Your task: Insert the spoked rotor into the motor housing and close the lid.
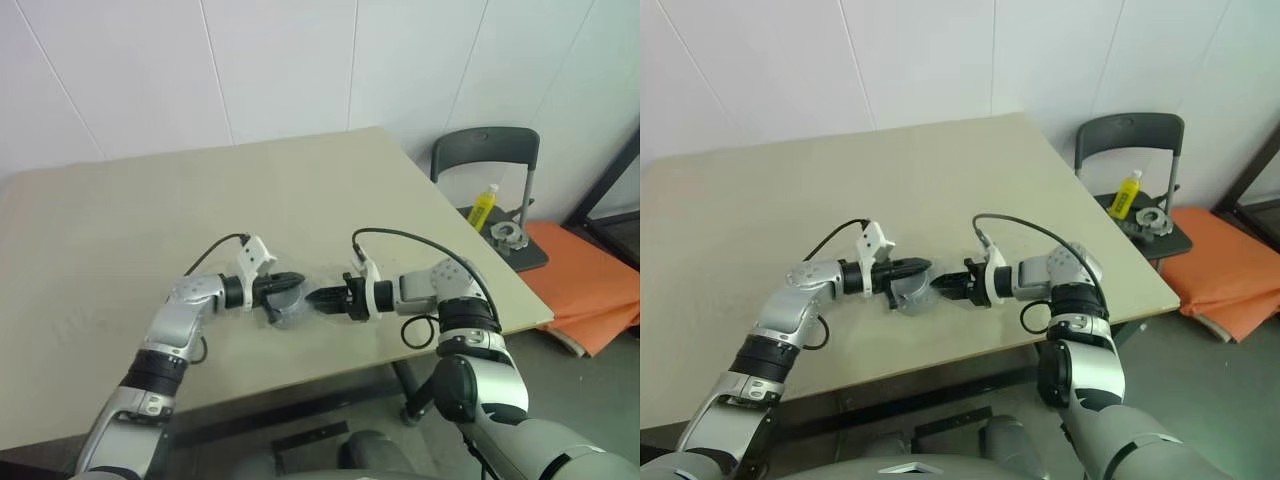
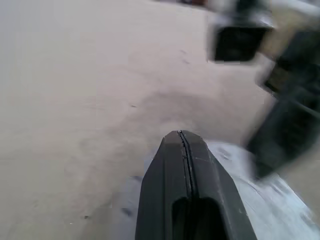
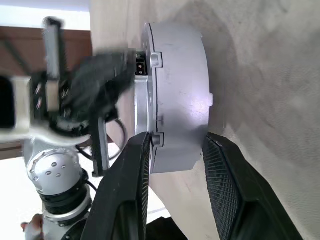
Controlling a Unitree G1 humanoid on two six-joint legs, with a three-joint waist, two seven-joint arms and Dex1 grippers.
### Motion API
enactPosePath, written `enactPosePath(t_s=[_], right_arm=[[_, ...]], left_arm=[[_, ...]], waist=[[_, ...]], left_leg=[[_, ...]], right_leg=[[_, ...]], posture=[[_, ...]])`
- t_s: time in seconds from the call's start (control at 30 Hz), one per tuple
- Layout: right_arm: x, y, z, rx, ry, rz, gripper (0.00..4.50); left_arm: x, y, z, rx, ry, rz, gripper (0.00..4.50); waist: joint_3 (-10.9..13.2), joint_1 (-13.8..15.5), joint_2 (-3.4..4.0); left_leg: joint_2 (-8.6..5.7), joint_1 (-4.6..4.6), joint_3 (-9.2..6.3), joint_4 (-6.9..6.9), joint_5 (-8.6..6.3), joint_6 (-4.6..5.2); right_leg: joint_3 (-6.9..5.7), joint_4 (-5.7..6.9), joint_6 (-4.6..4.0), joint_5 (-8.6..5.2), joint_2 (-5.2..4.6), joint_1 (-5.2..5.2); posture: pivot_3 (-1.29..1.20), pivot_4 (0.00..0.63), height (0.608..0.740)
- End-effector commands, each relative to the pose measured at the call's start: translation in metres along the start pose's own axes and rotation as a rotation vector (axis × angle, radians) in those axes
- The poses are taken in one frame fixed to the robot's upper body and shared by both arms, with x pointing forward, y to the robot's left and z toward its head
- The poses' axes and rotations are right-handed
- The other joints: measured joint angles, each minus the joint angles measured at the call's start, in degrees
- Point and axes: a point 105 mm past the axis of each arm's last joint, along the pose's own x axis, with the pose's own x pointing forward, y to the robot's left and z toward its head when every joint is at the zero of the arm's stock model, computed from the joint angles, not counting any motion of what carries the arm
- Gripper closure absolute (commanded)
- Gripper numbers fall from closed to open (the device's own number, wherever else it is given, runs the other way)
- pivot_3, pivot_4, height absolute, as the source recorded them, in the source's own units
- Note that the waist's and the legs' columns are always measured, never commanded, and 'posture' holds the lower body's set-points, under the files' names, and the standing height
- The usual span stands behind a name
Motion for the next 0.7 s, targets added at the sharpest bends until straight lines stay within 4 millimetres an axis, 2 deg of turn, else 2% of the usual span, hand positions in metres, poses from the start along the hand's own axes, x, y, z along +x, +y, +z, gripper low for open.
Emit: enactPosePath(t_s=[0.03,0.1,0.17,0.27,0.33,0.4,0.47,0.57,0.7], right_arm=[[0.008,0.01,0.001,-0.024,-0.005,0.026,3.17],[0.009,0.01,0.001,-0.02,-0.014,0.034,3.17],[0.011,0.01,0.001,-0.016,-0.021,0.036,3.17],[0.013,0.007,0.0,-0.007,-0.028,0.034,3.17],[0.013,0.008,0.002,-0.001,-0.044,0.047,3.17],[0.012,0.015,0.008,0.009,-0.08,0.092,3.17],[0.01,0.022,0.015,0.014,-0.117,0.137,3.17],[0.006,0.036,0.03,0.021,-0.187,0.219,3.17],[0.005,0.047,0.041,0.012,-0.242,0.262,3.17]], left_arm=[[-0.017,0.032,0.069,-0.186,-0.28,0.124,4.5],[-0.031,0.046,0.093,-0.339,-0.396,0.158,4.5],[-0.042,0.054,0.099,-0.418,-0.424,0.186,4.5],[-0.054,0.062,0.083,-0.53,-0.368,0.233,4.5],[-0.06,0.064,0.065,-0.667,-0.325,0.246,4.5],[-0.065,0.061,0.043,-0.762,-0.249,0.256,4.5],[-0.069,0.052,0.029,-0.81,-0.199,0.24,4.5],[-0.077,0.041,0.022,-0.885,-0.189,0.197,4.5],[-0.087,0.046,0.019,-0.966,-0.236,0.227,4.5]], waist=[[0.07,-0.04,-0.09],[0.08,-0.2,-0.11],[0.07,-0.64,-0.09],[0.07,-1.05,-0.08],[0.07,-1.09,-0.08],[0.08,-1.12,-0.09],[0.09,-1.06,-0.1],[0.27,-0.92,-0.24],[0.43,-0.78,-0.26]], left_leg=[[0.0,-0.02,-0.03,0.01,0.0,0.0],[0.0,-0.08,-0.12,0.02,0.0,0.0],[0.0,-0.06,-0.16,-0.02,0.0,0.0],[-0.03,-0.02,-0.16,-0.16,-0.01,0.02],[-0.02,-0.01,-0.19,-0.19,-0.01,0.02],[-0.03,-0.03,-0.26,-0.17,-0.01,0.02],[-0.04,-0.05,-0.32,-0.14,-0.01,0.02],[-0.05,-0.09,-0.34,-0.13,-0.01,0.01],[-0.06,-0.23,-0.37,-0.07,-0.01,0.01]], right_leg=[[-0.02,0.04,0.0,0.0,0.01,-0.03],[-0.03,0.07,0.01,0.01,0.06,-0.1],[-0.03,0.07,0.01,0.01,0.08,-0.11],[0.01,0.05,-0.01,-0.01,0.08,-0.1],[0.01,0.05,-0.01,-0.01,0.09,-0.11],[-0.02,0.05,-0.01,-0.01,0.11,-0.12],[-0.03,0.06,-0.02,0.0,0.13,-0.12],[-0.05,0.06,-0.02,0.0,0.12,-0.13],[-0.07,0.05,-0.03,0.0,0.08,-0.22]], posture=[[0.0,0.0,0.74],[0.0,0.0,0.74],[0.0,0.0,0.74],[0.0,0.0,0.74],[0.0,0.0,0.74],[0.0,0.0,0.74],[0.0,0.0,0.74],[0.0,0.0,0.74],[0.0,0.0,0.74]])
